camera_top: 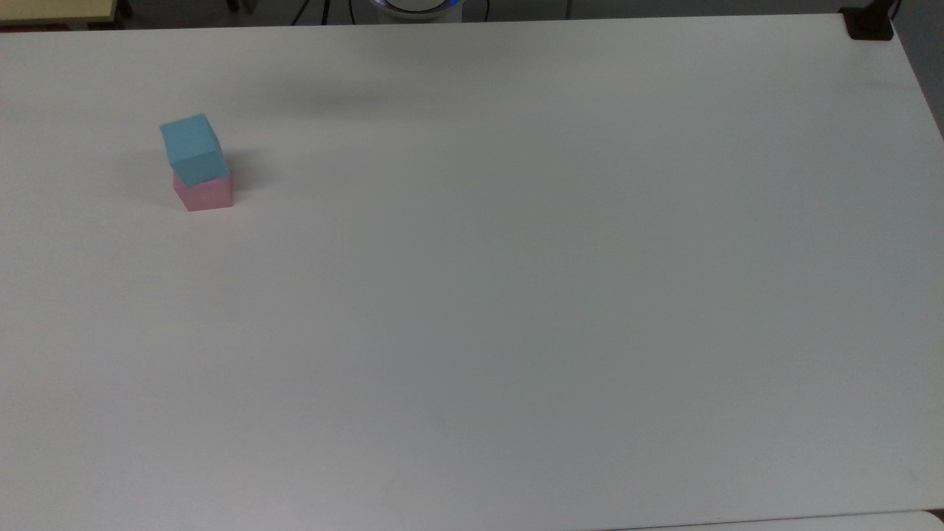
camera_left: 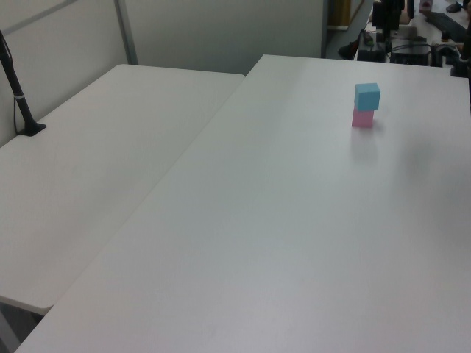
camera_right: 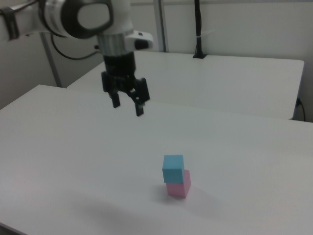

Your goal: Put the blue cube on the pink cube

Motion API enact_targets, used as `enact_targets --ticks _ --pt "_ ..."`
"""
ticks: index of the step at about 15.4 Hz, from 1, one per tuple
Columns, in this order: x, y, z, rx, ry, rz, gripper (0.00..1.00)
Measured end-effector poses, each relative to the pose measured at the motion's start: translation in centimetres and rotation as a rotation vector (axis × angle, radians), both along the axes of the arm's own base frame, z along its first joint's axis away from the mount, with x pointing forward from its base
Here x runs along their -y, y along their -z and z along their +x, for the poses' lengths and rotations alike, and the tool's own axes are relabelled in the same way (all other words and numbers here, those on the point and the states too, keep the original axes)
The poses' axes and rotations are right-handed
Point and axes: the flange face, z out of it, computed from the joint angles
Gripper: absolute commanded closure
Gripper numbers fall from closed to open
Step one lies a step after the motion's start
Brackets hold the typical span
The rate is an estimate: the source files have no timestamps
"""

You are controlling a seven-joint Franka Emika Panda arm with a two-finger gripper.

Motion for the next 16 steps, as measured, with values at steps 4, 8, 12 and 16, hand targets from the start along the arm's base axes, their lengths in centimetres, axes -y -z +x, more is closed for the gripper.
enact_targets --ticks 4,8,12,16 --pt "-3.3 -1.7 -0.1 0.034 -0.057 0.023 0.00" --pt "-5.6 -1.7 1.4 0.097 -0.090 0.036 0.00" --pt "-7.5 -1.7 1.9 0.117 -0.092 0.099 0.00" --pt "-7.7 -1.8 1.9 0.122 -0.091 0.112 0.00"
